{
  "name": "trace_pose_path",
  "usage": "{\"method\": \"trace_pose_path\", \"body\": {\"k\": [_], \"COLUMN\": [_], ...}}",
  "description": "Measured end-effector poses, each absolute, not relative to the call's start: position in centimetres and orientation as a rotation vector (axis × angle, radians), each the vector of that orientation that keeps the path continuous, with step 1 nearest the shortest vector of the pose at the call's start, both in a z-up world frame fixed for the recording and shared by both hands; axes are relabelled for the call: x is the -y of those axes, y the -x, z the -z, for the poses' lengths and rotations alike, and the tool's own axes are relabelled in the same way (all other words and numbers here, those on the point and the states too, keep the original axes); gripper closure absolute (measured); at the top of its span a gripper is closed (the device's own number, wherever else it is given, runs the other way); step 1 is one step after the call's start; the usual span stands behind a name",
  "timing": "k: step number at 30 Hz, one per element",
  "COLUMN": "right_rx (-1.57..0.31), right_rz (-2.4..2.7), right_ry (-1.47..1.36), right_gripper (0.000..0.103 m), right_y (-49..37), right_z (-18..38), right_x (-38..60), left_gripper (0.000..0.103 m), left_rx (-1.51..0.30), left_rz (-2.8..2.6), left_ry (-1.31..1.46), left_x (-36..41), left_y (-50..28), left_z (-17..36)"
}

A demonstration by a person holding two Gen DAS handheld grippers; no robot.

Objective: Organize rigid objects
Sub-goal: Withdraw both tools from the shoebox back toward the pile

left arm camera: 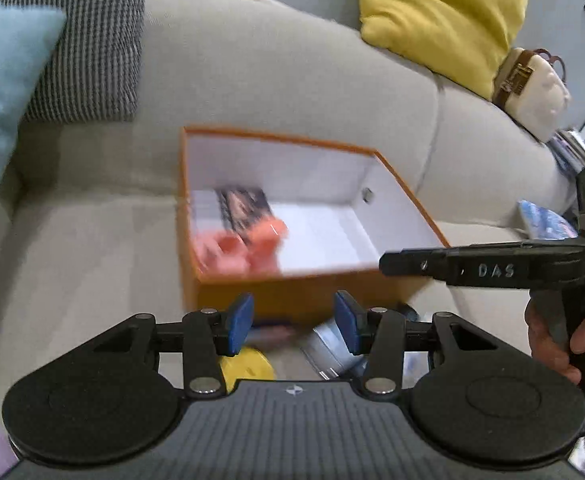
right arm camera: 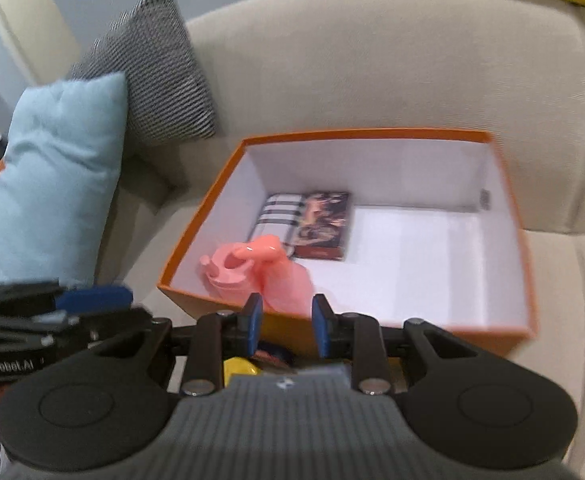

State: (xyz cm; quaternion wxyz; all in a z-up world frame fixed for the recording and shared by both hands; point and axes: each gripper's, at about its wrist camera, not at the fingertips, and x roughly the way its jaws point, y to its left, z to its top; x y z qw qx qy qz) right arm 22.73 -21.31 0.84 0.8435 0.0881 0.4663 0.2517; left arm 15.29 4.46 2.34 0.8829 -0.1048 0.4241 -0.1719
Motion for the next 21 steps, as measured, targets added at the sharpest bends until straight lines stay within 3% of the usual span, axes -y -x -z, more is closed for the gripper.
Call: {"method": "trace_pose_path", "body": {"k": [4,11,18,21], "right_rx": [-1.008,-1.079,-1.094,-1.087], "right_rz": [-0.444,-0.341,-0.338,-0.357], "right_ry": [-0.184,-0.145,-0.139,-0.109], "right_gripper": [0.073,0.073,0.062,0.061], "right_y": [-19.6,-14.7,-11.4,-11.2], "right_z": [0.6,4.2,6.7,6.8], "right_x": [23.6,26.8,27.5,27.0], "left_gripper": [0.048,0.046,0.027,0.026], "left_rx": [-0.943,-0.96,-0.95,-0.999], "left_rz": [0.415,0.545,0.592,0.574], "left_ry": [0.257,0.057,-0.153,-0.141], "left_x": [-2.8,1.9,5.7,6.4], "left_y": [-13.2,-9.7,-8.0,-8.1], "left_z": [-0.1,3.0,5.1,6.2]}}
